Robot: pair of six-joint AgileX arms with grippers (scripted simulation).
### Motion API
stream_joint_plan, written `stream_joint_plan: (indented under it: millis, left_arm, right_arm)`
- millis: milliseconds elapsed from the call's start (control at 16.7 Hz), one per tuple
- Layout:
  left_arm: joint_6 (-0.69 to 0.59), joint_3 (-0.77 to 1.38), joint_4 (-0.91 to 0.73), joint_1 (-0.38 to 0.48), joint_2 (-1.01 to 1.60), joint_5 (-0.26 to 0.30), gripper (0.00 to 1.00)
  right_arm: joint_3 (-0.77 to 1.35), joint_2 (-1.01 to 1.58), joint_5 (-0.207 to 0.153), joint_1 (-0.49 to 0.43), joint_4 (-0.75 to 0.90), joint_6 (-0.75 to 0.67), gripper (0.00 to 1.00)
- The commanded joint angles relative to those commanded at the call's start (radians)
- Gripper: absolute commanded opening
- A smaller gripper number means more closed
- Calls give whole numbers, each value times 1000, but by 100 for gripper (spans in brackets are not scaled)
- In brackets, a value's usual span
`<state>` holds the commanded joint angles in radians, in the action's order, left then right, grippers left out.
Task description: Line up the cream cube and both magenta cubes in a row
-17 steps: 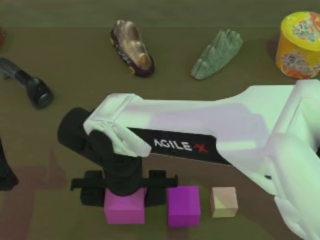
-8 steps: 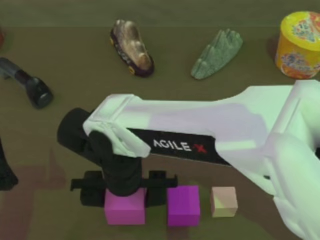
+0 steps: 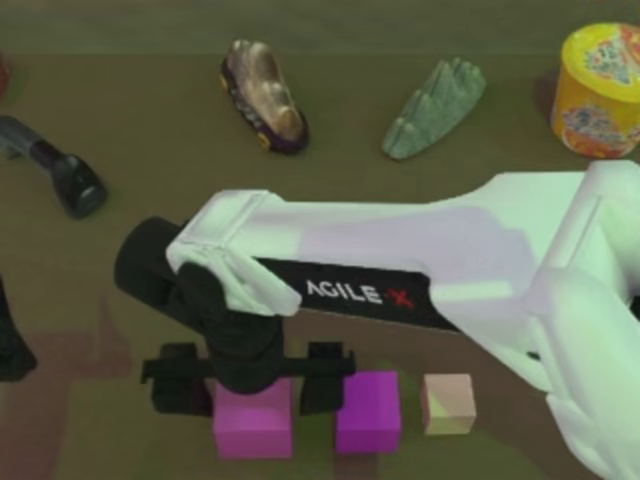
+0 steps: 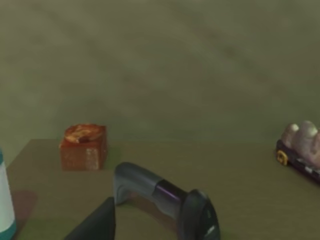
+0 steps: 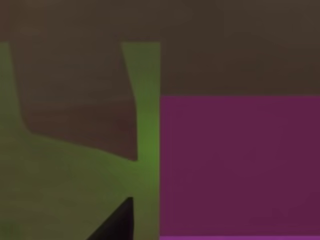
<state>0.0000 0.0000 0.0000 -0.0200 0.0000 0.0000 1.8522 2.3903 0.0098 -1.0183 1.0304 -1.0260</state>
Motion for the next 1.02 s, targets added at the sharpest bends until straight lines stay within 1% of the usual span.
stream_joint_plan:
  millis: [480,600,900,1020]
  left_arm:
    - [0,0,0,0,0,0,100]
    - [0,0,0,0,0,0,100]
    - [0,0,0,0,0,0,100]
    - [0,0,0,0,0,0,100]
  right_arm:
    - [3,-1,0,3,4,0,100]
    - [36,-9,0,-1,42,0,100]
    - [158,-49,-1,-7,214,0,100]
    - [179,-59,-1,-6,238,1,100]
